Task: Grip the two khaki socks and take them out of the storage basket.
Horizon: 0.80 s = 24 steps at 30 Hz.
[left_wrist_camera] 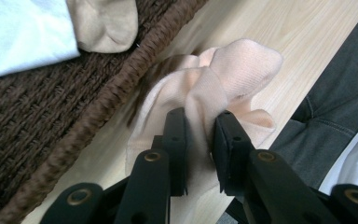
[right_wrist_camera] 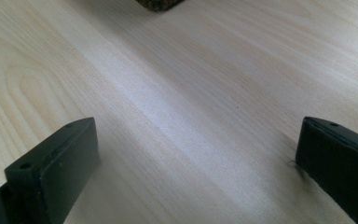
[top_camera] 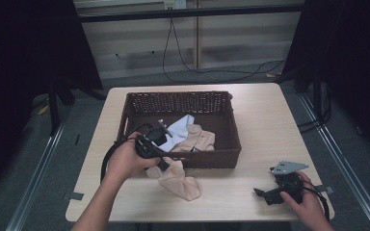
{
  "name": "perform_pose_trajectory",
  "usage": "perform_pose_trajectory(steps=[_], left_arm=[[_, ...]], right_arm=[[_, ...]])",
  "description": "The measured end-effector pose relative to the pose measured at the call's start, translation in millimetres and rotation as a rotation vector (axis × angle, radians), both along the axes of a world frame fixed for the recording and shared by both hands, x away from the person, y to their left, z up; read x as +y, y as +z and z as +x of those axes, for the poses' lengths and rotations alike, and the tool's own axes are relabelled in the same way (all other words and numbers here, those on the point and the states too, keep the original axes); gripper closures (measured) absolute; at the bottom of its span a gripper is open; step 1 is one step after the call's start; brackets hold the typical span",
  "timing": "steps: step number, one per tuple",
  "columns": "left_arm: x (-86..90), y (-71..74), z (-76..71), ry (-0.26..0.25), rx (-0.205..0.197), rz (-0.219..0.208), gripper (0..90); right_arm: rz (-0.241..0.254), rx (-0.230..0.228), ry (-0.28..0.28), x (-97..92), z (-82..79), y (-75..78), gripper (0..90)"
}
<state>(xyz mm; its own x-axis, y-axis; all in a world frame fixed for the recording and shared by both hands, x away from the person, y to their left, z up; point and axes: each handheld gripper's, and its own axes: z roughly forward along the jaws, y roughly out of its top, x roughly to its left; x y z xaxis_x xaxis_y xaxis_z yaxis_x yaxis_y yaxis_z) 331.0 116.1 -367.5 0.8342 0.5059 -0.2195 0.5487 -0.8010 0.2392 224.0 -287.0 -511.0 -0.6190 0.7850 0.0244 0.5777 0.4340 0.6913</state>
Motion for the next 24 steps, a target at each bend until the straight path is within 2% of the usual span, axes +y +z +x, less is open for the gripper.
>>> perform_pose_trajectory(steps=[6,15,20,24], left_arm=[[-2.6,-12.2,-3.7,-0.001,0.008,-0.012,76.1],[-3.7,-23.5,-5.8,-0.002,-0.005,-0.028,75.5],[-3.9,-32.5,-8.1,-0.008,0.003,-0.030,70.1],[-4.1,-35.4,-9.4,-0.004,-0.012,-0.018,60.6]], right_arm=[[0.001,-0.002,0.003,-0.1,0.2,-0.1,0.0],[0.000,0.000,0.000,0.0,0.0,0.0,0.0],[0.001,0.000,0.001,0.0,0.0,0.0,0.0],[0.002,-0.001,0.002,-0.1,0.1,-0.1,0.0]])
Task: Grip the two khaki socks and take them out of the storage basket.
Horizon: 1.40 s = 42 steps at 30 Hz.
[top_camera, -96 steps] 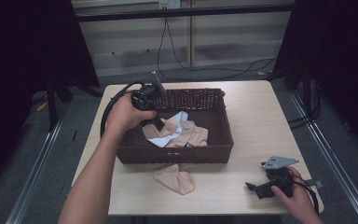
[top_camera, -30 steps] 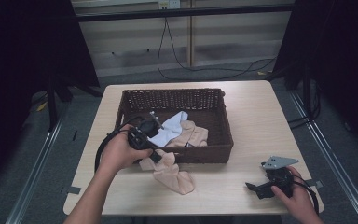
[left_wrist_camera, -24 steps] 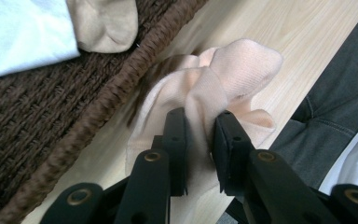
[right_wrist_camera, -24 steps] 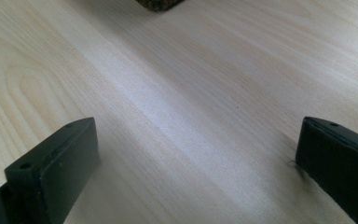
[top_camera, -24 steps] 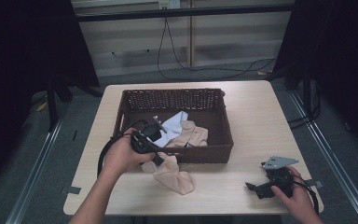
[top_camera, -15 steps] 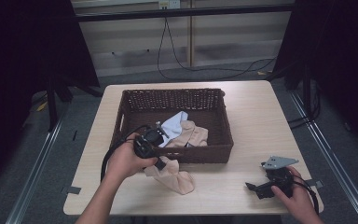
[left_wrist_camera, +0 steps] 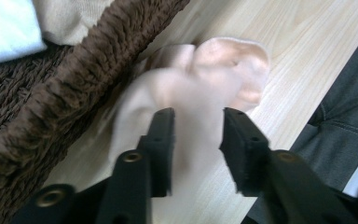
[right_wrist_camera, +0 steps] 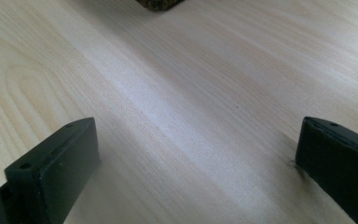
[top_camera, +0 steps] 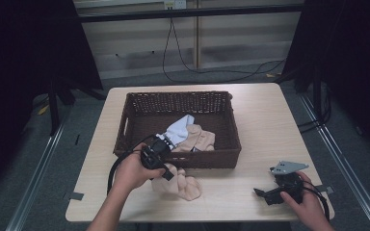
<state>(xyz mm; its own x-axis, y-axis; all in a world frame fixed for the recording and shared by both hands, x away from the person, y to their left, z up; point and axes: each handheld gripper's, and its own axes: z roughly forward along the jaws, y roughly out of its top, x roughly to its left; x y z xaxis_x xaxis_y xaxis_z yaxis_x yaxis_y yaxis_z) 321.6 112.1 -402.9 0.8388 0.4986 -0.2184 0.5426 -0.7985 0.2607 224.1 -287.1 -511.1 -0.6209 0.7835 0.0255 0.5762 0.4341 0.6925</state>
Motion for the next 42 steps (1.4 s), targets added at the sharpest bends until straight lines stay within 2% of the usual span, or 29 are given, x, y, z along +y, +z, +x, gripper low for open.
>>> perform_pose_trajectory(steps=[3,5,6,8,10,13,18,23,27,32,37,42], left_arm=[[0.8,-1.4,-1.0,-0.001,-0.020,0.018,43.9],[1.6,-2.7,-1.4,0.006,-0.029,0.007,29.1],[4.0,-4.5,-2.3,0.016,-0.034,0.004,24.8],[6.9,-6.4,-2.8,0.018,-0.036,0.008,18.7],[9.6,-9.4,-4.1,0.025,-0.039,-0.006,12.4],[12.9,-11.2,-7.4,0.011,-0.045,-0.010,7.8],[19.7,-15.6,-13.0,-0.001,-0.086,-0.023,5.6],[30.3,-20.1,-15.8,0.013,-0.091,-0.054,4.8],[38.3,-22.8,-17.6,0.030,-0.105,-0.056,4.3],[52.3,-28.3,-23.9,0.036,-0.121,-0.099,3.9],[61.0,-34.5,-29.3,0.054,-0.133,-0.119,3.6],[72.7,-43.4,-35.1,0.045,-0.168,-0.156,2.8]], right_arm=[[-0.001,0.000,-0.001,0.1,0.0,0.0,0.0],[-0.002,0.001,-0.002,0.1,-0.1,0.1,0.0],[0.001,0.000,0.000,0.0,0.0,0.0,0.0],[0.001,-0.001,0.001,0.0,0.1,-0.1,0.0],[0.000,0.000,0.000,0.0,0.0,0.0,0.0],[0.001,-0.001,0.001,0.0,0.1,-0.1,0.0],[0.000,-0.002,0.002,0.0,-0.1,-0.1,0.0],[0.000,-0.002,0.002,0.0,-0.1,-0.1,0.0],[0.000,-0.003,0.003,-0.1,0.0,-0.1,0.0],[0.000,-0.003,0.003,0.0,0.0,-0.1,0.0],[0.000,-0.004,0.004,-0.1,0.0,-0.1,0.0],[0.000,-0.004,0.004,-0.1,0.0,-0.1,0.0]])
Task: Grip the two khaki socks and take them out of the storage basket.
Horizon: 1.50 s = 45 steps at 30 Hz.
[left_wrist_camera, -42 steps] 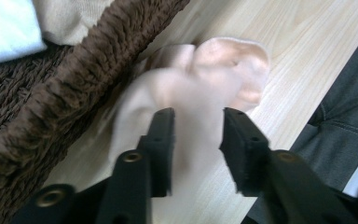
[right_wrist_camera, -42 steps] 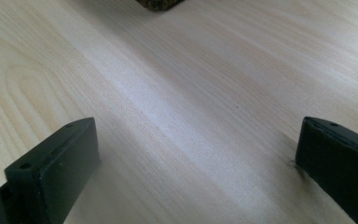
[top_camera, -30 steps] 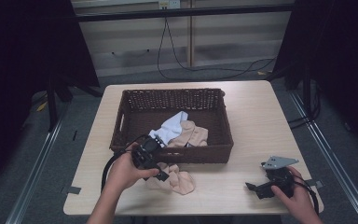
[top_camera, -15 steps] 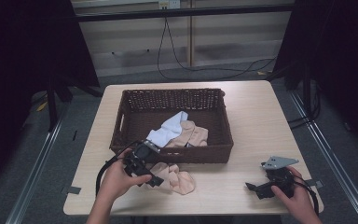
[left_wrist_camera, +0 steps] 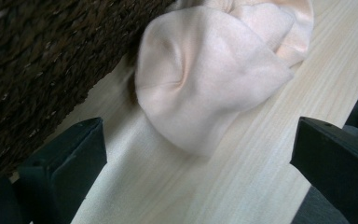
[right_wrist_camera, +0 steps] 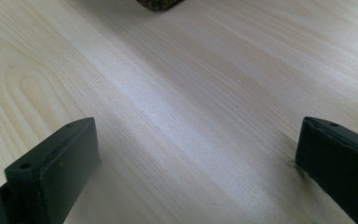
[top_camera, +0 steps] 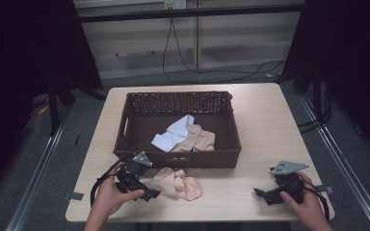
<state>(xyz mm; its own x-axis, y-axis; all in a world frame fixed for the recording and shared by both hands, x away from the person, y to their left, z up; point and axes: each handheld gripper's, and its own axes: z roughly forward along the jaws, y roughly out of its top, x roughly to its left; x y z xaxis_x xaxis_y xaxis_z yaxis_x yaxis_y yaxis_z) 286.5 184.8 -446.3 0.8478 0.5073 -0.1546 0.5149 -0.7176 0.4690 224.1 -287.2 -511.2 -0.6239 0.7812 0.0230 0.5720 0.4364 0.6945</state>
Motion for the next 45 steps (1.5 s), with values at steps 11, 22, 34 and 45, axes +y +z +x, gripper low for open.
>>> perform_pose_trajectory(steps=[11,22,34,45], left_arm=[[19.4,-25.1,-5.7,0.024,-0.026,-0.014,2.8],[27.9,-40.7,-8.1,0.033,-0.034,-0.061,2.8],[27.1,-47.4,-13.0,0.016,-0.109,-0.068,0.9],[30.6,-51.6,-15.6,0.036,-0.153,-0.102,0.8]], right_arm=[[0.000,0.001,-0.001,0.0,0.0,0.0,0.0],[0.000,0.001,-0.001,0.0,0.0,0.0,0.0],[0.000,0.000,-0.001,0.0,0.0,0.0,0.0],[0.000,0.001,-0.001,0.1,-0.1,0.0,0.0]])
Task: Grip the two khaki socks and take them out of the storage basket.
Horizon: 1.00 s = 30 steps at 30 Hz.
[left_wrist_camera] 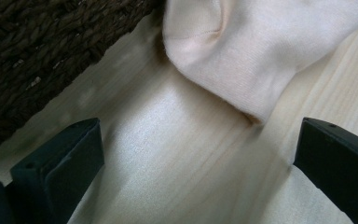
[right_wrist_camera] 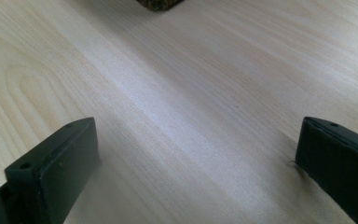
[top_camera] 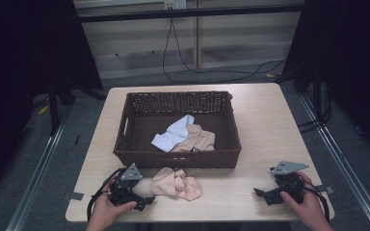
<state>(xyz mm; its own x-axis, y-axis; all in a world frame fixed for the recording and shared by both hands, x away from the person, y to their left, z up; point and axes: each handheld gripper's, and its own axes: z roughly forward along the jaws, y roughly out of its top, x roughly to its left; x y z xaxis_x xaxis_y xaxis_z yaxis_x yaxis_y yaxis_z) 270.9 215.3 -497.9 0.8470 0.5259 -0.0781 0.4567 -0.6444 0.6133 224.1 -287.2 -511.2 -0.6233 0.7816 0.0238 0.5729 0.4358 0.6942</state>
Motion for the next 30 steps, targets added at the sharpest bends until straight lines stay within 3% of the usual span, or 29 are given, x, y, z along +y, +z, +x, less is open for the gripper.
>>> perform_pose_trajectory(steps=[2,8,12,14,30], left_arm=[[0.0,-2.1,-1.1,0.003,-0.017,-0.016,0.8],[-0.1,-3.6,-2.7,-0.006,-0.051,0.002,0.8],[-0.3,-3.5,-3.1,-0.003,-0.054,0.006,0.7],[-0.1,-5.0,-3.8,0.006,-0.057,-0.015,0.7],[5.1,-8.8,-5.9,0.004,-0.098,-0.050,0.6]], right_arm=[[0.000,-0.001,0.000,0.0,0.0,0.0,0.0],[0.000,0.000,0.000,0.0,0.0,0.0,0.0],[0.000,0.000,0.000,0.0,0.0,0.0,0.0],[0.000,0.000,0.000,0.0,0.0,0.0,0.0],[0.000,-0.001,0.002,0.0,0.1,-0.1,0.0]])
